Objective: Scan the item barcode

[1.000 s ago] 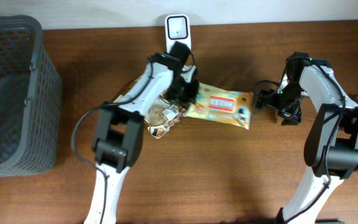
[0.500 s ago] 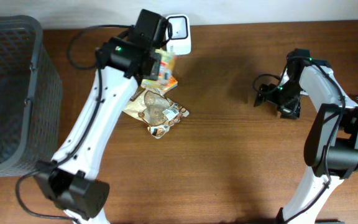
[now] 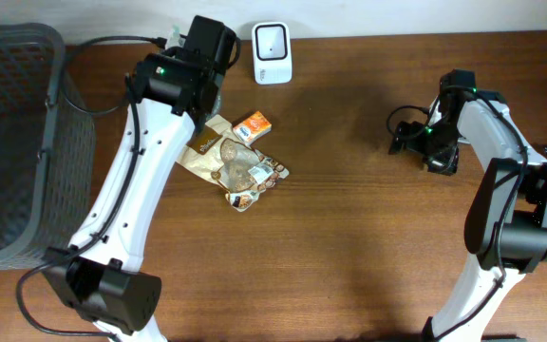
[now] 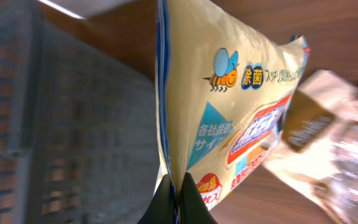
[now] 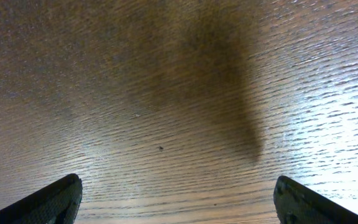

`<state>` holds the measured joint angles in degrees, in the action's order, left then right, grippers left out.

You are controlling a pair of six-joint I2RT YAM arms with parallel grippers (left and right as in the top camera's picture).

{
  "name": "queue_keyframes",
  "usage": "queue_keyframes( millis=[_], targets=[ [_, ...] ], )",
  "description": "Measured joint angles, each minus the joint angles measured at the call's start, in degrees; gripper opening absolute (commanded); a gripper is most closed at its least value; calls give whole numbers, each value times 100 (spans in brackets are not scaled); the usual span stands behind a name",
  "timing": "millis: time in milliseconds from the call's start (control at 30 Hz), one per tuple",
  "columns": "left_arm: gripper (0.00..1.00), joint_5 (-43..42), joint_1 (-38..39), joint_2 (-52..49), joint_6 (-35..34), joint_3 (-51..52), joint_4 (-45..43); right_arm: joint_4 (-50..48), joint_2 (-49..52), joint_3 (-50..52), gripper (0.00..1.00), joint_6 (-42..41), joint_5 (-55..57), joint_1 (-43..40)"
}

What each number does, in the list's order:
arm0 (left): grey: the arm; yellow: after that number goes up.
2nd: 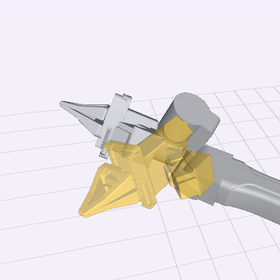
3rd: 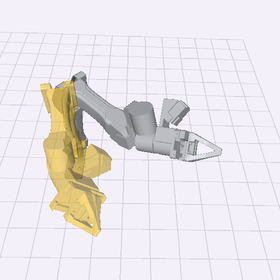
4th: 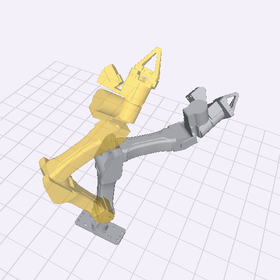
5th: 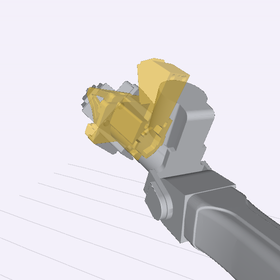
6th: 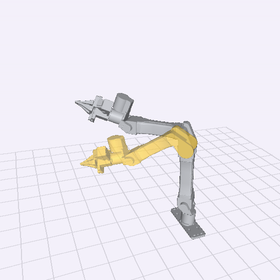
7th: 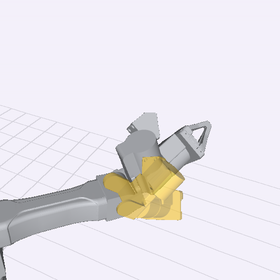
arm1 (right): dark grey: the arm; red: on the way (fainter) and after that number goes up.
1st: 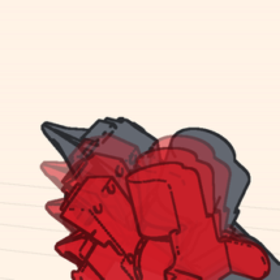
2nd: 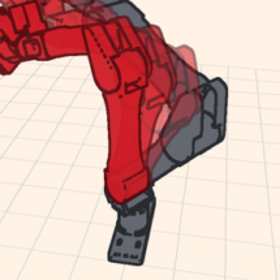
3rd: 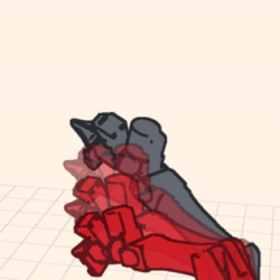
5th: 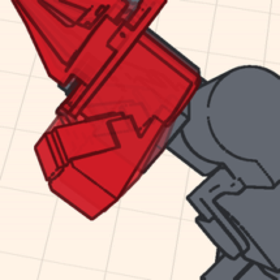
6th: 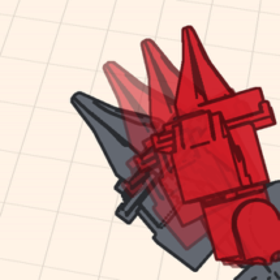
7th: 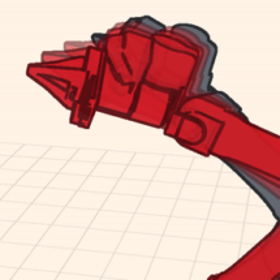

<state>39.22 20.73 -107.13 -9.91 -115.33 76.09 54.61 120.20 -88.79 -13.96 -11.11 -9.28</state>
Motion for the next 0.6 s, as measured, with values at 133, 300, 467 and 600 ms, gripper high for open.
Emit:
queue_keyframes(
  millis=[133, 300, 467, 600],
  targets=[
    [0, -586, 155, 0, -417, 407, -52, -2, 0, 0, 99, -4, -2, 0],
    [0, -719, 382, -17, -776, 1123, -282, -2, 0, -2, 98, 0, 0, 0],
    [0, -737, 573, -24, -914, 1237, -367, -2, 0, -2, 99, -2, 0, 0],
    [2, -798, 828, -24, -944, 1239, -555, -2, 0, 0, 98, 2, 0, 0]
  ],
)
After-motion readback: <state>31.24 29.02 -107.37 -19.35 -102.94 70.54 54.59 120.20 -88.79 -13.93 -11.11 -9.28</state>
